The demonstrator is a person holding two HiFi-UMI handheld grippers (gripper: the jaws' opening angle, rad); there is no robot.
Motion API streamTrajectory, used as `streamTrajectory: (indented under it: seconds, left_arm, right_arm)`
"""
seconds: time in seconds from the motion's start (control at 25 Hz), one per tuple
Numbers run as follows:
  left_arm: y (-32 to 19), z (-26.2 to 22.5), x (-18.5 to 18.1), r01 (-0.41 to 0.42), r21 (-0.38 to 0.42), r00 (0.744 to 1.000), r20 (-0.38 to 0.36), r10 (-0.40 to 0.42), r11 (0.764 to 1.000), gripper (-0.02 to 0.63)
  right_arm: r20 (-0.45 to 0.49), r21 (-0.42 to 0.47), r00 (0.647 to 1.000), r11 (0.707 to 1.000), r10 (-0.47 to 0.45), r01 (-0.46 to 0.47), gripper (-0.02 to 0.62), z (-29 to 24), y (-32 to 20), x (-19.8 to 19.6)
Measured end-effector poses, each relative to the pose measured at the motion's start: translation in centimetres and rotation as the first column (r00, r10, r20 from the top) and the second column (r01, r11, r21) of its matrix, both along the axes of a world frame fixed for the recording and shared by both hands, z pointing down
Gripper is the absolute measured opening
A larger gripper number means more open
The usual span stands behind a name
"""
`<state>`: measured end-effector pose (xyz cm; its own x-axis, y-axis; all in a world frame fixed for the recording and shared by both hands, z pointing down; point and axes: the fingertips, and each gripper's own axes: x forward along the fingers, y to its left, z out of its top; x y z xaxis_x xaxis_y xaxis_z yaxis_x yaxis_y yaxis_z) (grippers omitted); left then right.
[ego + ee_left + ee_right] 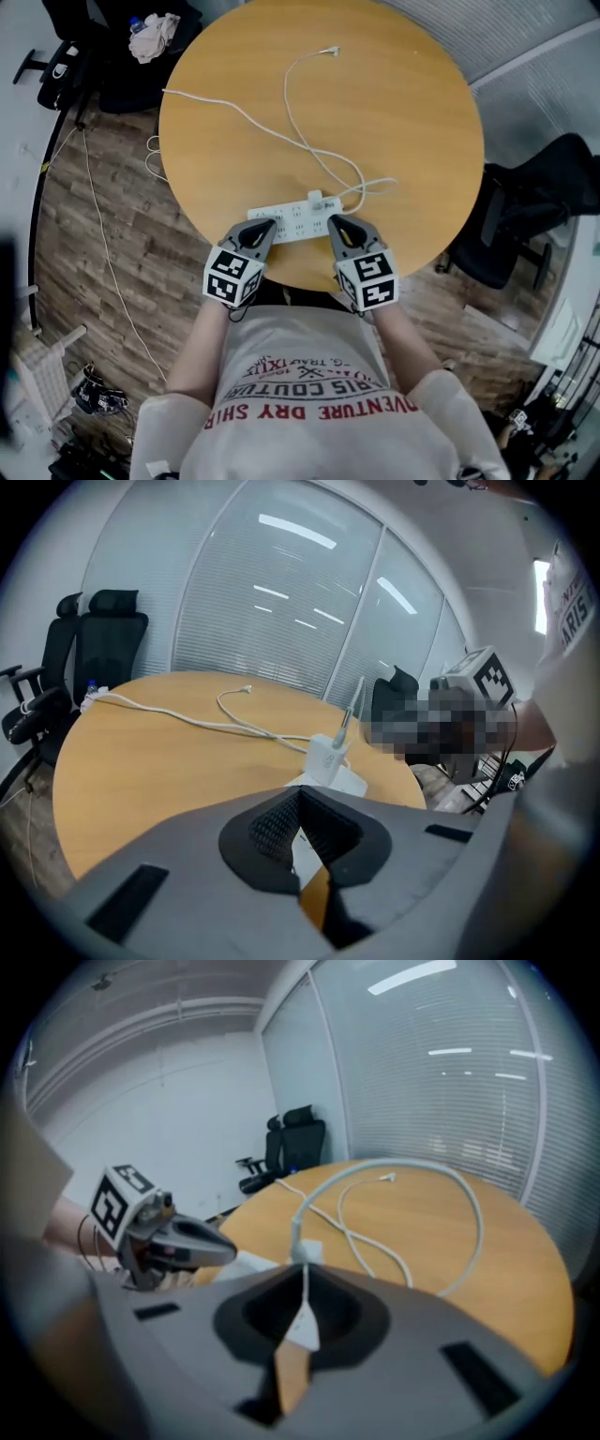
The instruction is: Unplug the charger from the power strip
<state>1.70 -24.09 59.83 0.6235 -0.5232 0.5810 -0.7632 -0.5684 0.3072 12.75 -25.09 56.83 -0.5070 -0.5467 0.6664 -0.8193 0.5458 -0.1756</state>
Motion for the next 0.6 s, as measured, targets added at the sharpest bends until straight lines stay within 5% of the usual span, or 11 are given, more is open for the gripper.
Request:
streamTrajectory:
  seconds: [0.28, 0.36, 0.6]
  left_arm:
    - [-0.1, 4.0, 0.6, -0.086, -0.081, 0.989, 0.115, 0.095, 0.993, 0.029]
    - [0.1, 4.7, 0.7, -0.115, -0.082, 0.980, 0.154, 0.126, 0.990, 0.029]
    - [0.2, 5.2, 0.9, -0.117, -0.066, 0.975, 0.181, 0.127, 0.991, 0.029]
  right_arm:
    - [-0.018, -0.080, 1.000, 0.996, 0.025, -0.026, 0.036, 2.6, 0.1, -0.7]
    - [-0.026, -0.104, 0.999, 0.994, 0.025, -0.027, 0.147, 3.1, 0.0, -1.1]
    - [-0.069, -0.126, 0.997, 0.991, 0.037, -0.045, 0.224, 4.0, -0.8, -1.9]
